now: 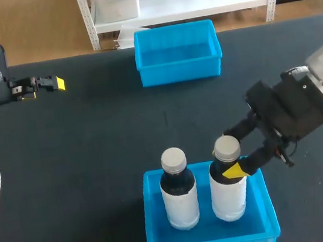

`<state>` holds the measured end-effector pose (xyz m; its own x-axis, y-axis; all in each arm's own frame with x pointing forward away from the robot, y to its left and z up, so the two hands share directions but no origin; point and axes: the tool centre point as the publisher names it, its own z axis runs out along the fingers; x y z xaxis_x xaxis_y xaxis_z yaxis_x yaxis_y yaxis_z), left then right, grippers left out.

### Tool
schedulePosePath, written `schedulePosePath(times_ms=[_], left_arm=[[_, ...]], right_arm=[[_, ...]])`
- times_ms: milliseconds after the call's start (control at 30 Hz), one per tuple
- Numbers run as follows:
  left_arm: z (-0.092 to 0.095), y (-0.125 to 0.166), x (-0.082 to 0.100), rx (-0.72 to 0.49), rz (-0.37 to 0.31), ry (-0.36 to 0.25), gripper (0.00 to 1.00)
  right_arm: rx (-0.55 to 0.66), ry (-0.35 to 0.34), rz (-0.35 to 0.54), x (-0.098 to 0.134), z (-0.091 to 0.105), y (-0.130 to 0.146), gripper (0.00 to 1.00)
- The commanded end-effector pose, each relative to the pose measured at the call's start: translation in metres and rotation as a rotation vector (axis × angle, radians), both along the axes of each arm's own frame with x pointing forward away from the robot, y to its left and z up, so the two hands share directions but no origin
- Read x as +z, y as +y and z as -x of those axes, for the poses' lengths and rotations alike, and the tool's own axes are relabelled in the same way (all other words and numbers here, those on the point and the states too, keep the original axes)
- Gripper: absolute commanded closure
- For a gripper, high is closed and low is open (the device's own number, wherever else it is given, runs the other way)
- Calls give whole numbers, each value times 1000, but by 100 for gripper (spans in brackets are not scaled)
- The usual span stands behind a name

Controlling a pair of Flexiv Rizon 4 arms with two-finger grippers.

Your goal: Pick up the bottle, and place it in the far bin if it is heavy, or in the near bin if it is light.

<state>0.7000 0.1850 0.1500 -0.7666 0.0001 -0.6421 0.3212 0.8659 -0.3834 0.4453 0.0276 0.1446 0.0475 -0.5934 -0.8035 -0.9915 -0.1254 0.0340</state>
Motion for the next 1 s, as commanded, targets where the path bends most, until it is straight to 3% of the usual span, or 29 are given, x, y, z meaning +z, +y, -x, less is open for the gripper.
schedulePosePath(times_ms=[33, 700, 767, 800, 833, 867, 1000], left_arm=[[0, 0, 0, 0, 0, 0, 0], [0, 0, 0, 0, 0, 0, 0], [0, 0, 0, 0, 0, 0, 0], [0, 0, 0, 0, 0, 0, 0], [0, 0, 0, 0, 0, 0, 0], [0, 0, 0, 0, 0, 0, 0], [0, 0, 0, 0, 0, 0, 0]], right_arm=[[-3, 1, 5, -2, 2, 0, 100], [-10, 31, -25, -10, -2, -2, 100], [-12, 30, -26, -10, -2, -3, 80], [-12, 28, -24, -10, -2, -3, 57], [-12, 27, -22, -10, -2, -3, 7], [-12, 27, -20, -9, -2, -3, 0], [-15, 28, -16, -8, -3, -3, 0]])
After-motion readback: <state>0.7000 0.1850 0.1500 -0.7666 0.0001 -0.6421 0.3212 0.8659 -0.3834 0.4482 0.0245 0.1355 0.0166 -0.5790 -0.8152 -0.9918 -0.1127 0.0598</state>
